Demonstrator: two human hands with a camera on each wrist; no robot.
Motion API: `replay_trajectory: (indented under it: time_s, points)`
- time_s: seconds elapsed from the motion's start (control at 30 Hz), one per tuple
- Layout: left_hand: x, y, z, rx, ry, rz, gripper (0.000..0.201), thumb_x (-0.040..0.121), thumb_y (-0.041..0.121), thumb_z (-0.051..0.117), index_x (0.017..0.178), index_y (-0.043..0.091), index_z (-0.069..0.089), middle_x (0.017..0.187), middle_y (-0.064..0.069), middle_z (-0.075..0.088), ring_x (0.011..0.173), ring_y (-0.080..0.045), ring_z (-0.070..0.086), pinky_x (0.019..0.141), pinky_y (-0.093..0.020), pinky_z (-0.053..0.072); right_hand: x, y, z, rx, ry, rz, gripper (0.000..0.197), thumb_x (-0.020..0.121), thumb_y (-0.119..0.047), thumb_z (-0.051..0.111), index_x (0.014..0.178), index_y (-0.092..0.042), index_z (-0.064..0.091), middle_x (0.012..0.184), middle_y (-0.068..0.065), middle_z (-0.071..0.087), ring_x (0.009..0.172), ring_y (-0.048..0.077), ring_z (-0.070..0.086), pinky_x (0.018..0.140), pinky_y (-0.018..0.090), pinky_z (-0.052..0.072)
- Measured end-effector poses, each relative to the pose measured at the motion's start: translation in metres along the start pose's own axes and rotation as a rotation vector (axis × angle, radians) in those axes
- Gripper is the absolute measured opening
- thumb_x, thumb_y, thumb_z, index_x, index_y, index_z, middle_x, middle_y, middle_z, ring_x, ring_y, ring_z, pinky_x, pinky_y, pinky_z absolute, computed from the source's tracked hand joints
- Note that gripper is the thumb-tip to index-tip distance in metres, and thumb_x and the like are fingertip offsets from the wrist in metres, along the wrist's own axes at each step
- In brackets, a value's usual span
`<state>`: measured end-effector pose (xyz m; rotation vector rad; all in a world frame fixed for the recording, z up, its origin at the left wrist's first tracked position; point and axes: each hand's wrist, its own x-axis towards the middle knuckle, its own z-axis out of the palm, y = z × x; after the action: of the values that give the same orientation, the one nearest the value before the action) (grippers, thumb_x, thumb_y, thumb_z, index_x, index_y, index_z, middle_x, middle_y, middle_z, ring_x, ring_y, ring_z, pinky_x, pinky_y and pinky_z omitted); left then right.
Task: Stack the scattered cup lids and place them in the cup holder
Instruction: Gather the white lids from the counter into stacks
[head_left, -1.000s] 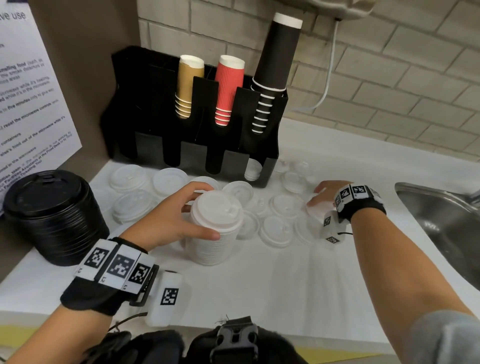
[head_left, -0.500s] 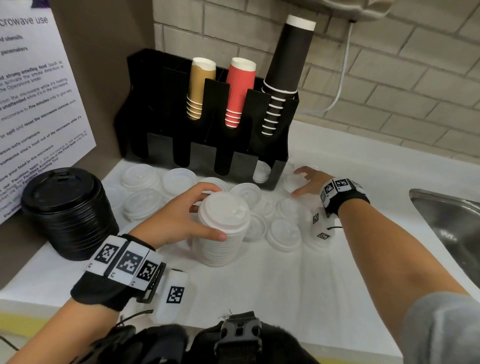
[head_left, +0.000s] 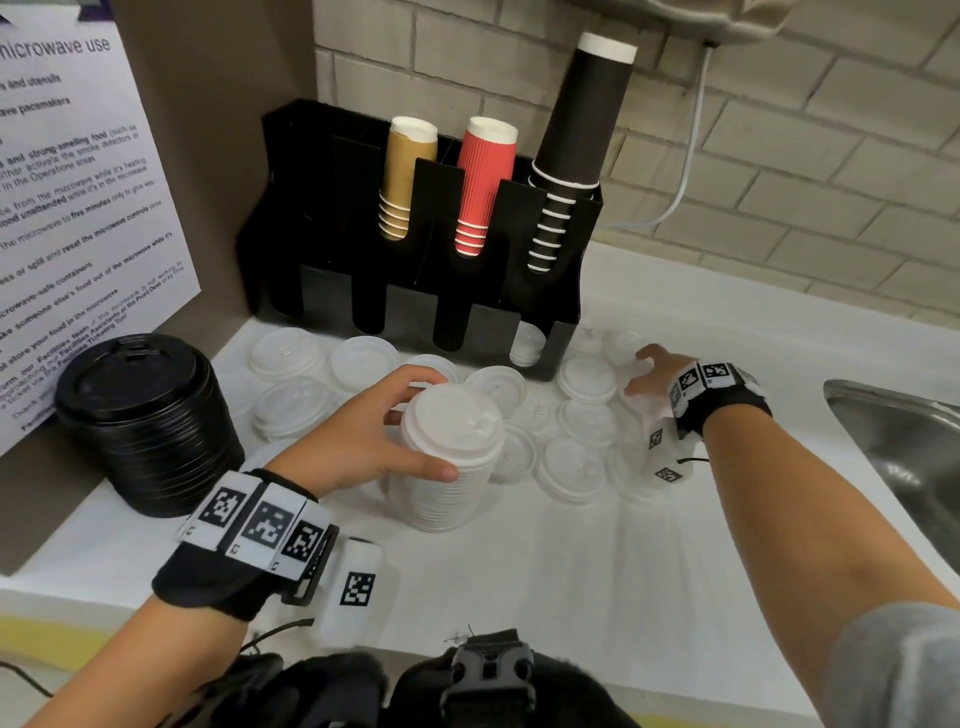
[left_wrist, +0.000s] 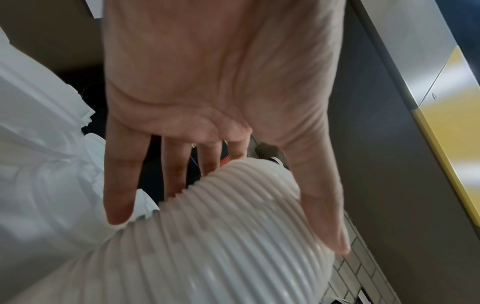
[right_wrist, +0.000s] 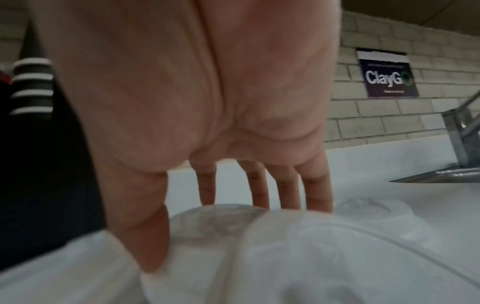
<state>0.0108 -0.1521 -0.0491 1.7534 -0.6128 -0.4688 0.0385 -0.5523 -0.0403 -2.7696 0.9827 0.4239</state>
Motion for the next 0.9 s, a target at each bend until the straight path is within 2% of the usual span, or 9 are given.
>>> replay_trajectory:
  time_s: [0.1, 0.2, 0.27, 0.37, 0.47, 0.6, 0.7, 0.77, 0.9]
  points:
    - [-0.001, 0.001, 0.001, 0.004, 0.003, 0.005, 0.073, 0.052, 0.028, 0.09, 0.115, 0.04, 0.054, 0.112, 0.03, 0.061, 0.107, 0.011, 0.054, 0.085, -0.004, 0.042, -0.011, 0.002, -0.012, 0.131, 0.097, 0.026, 0.067, 0.084, -0.038, 0.061, 0.141, -0.025, 0.029, 0.128, 0.017, 0.053, 0.098, 0.034, 0.055, 0.068, 0.033, 0.04]
    - [-0.003, 0.0, 0.002, 0.009, 0.023, 0.004, 0.073, 0.058, 0.021, 0.091, 0.118, 0.04, 0.054, 0.115, 0.027, 0.061, 0.112, 0.006, 0.054, 0.091, -0.013, 0.042, -0.036, 0.0, -0.022, 0.264, 0.153, -0.007, 0.064, 0.087, -0.045, 0.057, 0.141, -0.026, 0.027, 0.131, 0.019, 0.049, 0.108, 0.037, 0.055, 0.083, 0.04, 0.045]
    - [-0.004, -0.001, 0.003, 0.006, 0.038, 0.002, 0.073, 0.059, 0.022, 0.091, 0.12, 0.039, 0.054, 0.121, 0.023, 0.058, 0.117, -0.002, 0.052, 0.096, -0.024, 0.044, -0.06, -0.006, -0.027, 0.468, 0.136, -0.084, 0.061, 0.089, -0.044, 0.056, 0.14, -0.028, 0.026, 0.129, 0.019, 0.047, 0.105, 0.036, 0.055, 0.088, 0.042, 0.049]
    - [-0.008, -0.001, 0.006, -0.001, 0.061, 0.014, 0.075, 0.056, 0.03, 0.09, 0.121, 0.041, 0.054, 0.119, 0.028, 0.058, 0.116, 0.0, 0.053, 0.089, -0.021, 0.048, -0.105, -0.022, -0.024, 0.819, 0.116, -0.269, 0.048, 0.089, -0.038, 0.055, 0.132, -0.035, 0.033, 0.116, 0.009, 0.055, 0.091, 0.019, 0.057, 0.074, 0.031, 0.048]
    - [-0.011, -0.003, 0.009, -0.002, 0.074, 0.031, 0.08, 0.051, 0.04, 0.087, 0.123, 0.044, 0.053, 0.116, 0.034, 0.057, 0.113, 0.006, 0.052, 0.087, -0.017, 0.046, -0.148, -0.043, -0.006, 0.983, 0.104, -0.437, 0.045, 0.077, -0.042, 0.06, 0.12, -0.044, 0.045, 0.108, -0.003, 0.058, 0.09, 0.009, 0.057, 0.069, 0.024, 0.043]
    - [-0.013, -0.007, 0.01, 0.002, 0.11, 0.026, 0.093, 0.047, 0.046, 0.087, 0.129, 0.047, 0.044, 0.124, 0.026, 0.053, 0.115, 0.006, 0.051, 0.088, -0.014, 0.044, -0.188, -0.069, 0.022, 0.941, 0.069, -0.701, 0.041, 0.074, -0.024, 0.078, 0.11, -0.034, 0.061, 0.11, -0.011, 0.061, 0.091, 0.009, 0.057, 0.074, 0.015, 0.046]
    - [-0.014, -0.009, 0.011, -0.003, 0.128, 0.02, 0.104, 0.046, 0.046, 0.087, 0.137, 0.043, 0.036, 0.13, 0.02, 0.051, 0.117, 0.001, 0.051, 0.093, -0.017, 0.042, -0.203, -0.086, 0.034, 0.84, 0.04, -0.807, 0.039, 0.074, -0.017, 0.079, 0.108, -0.029, 0.065, 0.115, -0.016, 0.059, 0.098, 0.005, 0.054, 0.071, 0.013, 0.046]
    - [-0.014, -0.008, 0.013, -0.007, 0.132, 0.024, 0.098, 0.047, 0.046, 0.086, 0.133, 0.042, 0.041, 0.128, 0.02, 0.053, 0.116, 0.003, 0.051, 0.095, -0.019, 0.042, -0.207, -0.094, 0.037, 0.769, 0.076, -0.837, 0.038, 0.073, -0.018, 0.08, 0.107, -0.028, 0.067, 0.116, -0.014, 0.059, 0.104, 0.001, 0.051, 0.072, 0.008, 0.043]
    - [-0.012, -0.007, 0.016, -0.003, 0.145, 0.028, 0.081, 0.05, 0.04, 0.088, 0.122, 0.042, 0.05, 0.119, 0.022, 0.059, 0.11, 0.01, 0.053, 0.09, -0.014, 0.043, -0.211, -0.103, 0.035, 0.663, 0.106, -0.878, 0.04, 0.07, -0.016, 0.082, 0.106, -0.03, 0.07, 0.123, -0.009, 0.055, 0.111, -0.005, 0.048, 0.079, 0.0, 0.035]
